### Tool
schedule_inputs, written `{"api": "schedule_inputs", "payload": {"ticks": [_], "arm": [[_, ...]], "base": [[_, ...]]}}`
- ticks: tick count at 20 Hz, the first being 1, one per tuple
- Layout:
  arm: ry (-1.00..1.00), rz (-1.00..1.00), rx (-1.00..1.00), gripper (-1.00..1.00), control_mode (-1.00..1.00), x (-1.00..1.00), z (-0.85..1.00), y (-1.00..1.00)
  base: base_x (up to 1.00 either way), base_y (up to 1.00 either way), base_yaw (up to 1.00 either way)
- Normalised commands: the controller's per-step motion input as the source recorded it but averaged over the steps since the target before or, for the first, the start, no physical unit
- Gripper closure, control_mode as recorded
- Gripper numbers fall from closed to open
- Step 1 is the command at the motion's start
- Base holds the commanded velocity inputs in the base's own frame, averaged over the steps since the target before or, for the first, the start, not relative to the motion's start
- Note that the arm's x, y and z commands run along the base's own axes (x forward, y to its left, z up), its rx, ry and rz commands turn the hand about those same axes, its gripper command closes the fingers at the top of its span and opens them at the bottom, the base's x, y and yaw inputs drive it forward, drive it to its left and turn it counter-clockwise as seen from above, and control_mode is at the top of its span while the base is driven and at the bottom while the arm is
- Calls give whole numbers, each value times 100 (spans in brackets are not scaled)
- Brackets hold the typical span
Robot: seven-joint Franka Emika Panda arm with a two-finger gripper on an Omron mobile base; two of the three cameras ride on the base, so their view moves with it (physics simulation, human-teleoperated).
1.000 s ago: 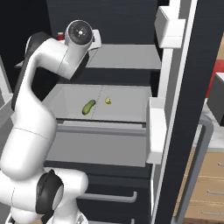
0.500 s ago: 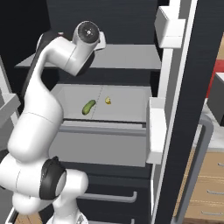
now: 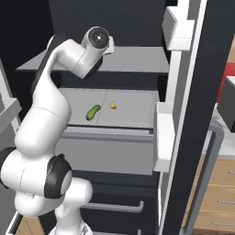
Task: Place the condiment bottle and ketchup from the counter to the top shelf of the fridge. If the existing items in the fridge are on the top shelf, move them to other shelves.
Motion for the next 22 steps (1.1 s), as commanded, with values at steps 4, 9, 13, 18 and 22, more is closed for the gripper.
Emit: {"api": "schedule_inputs", "payload": {"ticks": [4, 9, 13, 18, 22], "arm": [[1, 0, 3, 100, -100, 9, 34, -7], [5, 0, 0, 100, -100, 52, -1, 0], [0, 0, -1, 100, -100, 51, -28, 0], [6, 0, -4, 100, -100, 41, -46, 0], [6, 0, -4, 100, -100, 40, -33, 0]], "base": [[0, 0, 0], [0, 0, 0], [0, 0, 0], [0, 0, 0], [0, 0, 0]]}}
